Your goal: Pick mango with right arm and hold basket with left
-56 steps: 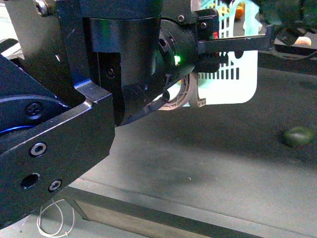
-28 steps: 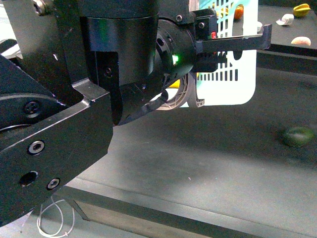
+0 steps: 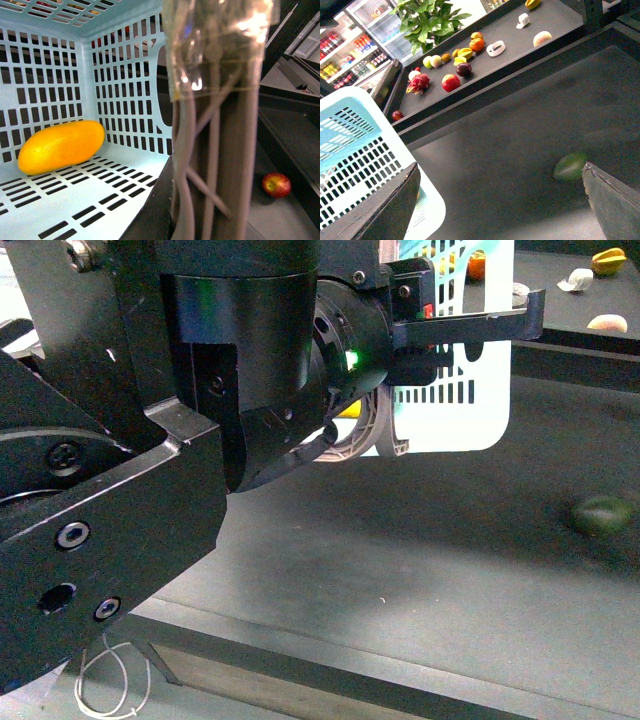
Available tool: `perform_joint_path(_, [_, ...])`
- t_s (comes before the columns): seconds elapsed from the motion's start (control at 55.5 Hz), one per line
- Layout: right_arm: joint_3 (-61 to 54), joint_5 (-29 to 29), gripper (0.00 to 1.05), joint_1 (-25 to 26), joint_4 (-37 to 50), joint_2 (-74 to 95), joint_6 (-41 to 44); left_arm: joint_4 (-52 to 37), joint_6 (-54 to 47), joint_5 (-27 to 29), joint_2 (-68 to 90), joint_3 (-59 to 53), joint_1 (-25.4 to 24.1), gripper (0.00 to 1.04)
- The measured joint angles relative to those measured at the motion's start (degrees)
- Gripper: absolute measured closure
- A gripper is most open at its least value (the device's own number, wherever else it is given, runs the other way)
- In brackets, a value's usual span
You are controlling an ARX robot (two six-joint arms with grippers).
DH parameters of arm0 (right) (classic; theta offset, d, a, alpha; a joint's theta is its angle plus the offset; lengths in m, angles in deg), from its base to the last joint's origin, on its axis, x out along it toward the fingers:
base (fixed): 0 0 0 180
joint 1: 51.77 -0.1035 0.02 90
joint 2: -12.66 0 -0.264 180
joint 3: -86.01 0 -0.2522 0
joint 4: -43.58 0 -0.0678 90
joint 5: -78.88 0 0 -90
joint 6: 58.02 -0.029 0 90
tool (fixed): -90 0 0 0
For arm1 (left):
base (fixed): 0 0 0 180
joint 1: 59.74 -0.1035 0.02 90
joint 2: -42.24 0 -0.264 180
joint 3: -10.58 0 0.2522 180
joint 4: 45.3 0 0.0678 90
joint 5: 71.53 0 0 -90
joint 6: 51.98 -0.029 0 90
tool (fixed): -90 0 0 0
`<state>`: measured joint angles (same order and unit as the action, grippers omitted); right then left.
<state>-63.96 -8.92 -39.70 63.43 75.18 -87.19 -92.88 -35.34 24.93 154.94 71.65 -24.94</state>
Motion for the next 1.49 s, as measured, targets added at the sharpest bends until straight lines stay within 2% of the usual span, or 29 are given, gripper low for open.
perform_joint_path(0.09, [-0.1,0.5,0.09,0.1,0.3,0.1,0.3,0.0,-0.2,0.0,0.0,0.0,0.0,1.0])
perform_joint_path(0.144, [-2.3,5.6,0.16,0.6,8.0,1.4,5.8,0.0,-0.2,0.0,0.0,0.0,0.0,1.0])
perform_joint_path(0.198, [-4.4,8.0,0.23,0.4,13.9,1.7,10.5,0.0,-0.1,-0.1,0.0,0.0,0.0,1.0])
perform_joint_path(0.234, [-6.4,8.5,0.32,-0.5,17.6,0.6,17.5,0.0,0.0,-0.1,0.0,0.0,0.0,1.0])
perform_joint_path(0.306, [-8.2,7.4,0.46,-1.9,17.5,-2.6,23.7,0.0,-0.1,-0.1,0.0,0.0,0.0,1.0])
perform_joint_path(0.414, [-10.3,5.9,0.64,-3.3,15.7,-6.4,26.7,0.0,-0.1,-0.1,0.0,0.0,0.0,1.0])
perform_joint_path(0.45, [-11.9,5.2,0.73,-4.1,18.0,-6.8,27.5,0.0,-0.1,-0.1,0.0,0.0,0.0,1.0])
perform_joint_path(0.504, [-12.9,4.8,0.8,-4.7,17.7,-7.4,27.9,0.0,-0.1,0.0,0.0,0.0,0.0,1.0])
perform_joint_path(0.612, [-14.6,3.2,1.04,-6.3,12.8,-13.2,28.6,0.0,-0.1,0.0,0.0,0.0,-0.1,1.0])
perform_joint_path(0.702, [-15.3,-1.6,1.03,-9.7,8.7,-18.3,28.8,0.0,-0.1,0.0,0.0,0.0,0.0,1.0])
perform_joint_path(0.81, [-15.7,-1.8,1.03,-11.8,4.2,-23.5,28.9,0.0,-0.1,-0.1,0.0,0.0,0.0,1.0])
perform_joint_path(1.117, [-16.0,-2.1,1.03,-11.9,-6.5,-35.1,28.9,0.0,-0.1,0.0,0.0,0.0,0.0,1.0])
perform_joint_path(1.495, [-16.0,-2.1,1.03,-11.9,-15.5,-44.7,28.9,0.0,-0.1,0.0,0.0,0.0,0.0,1.0])
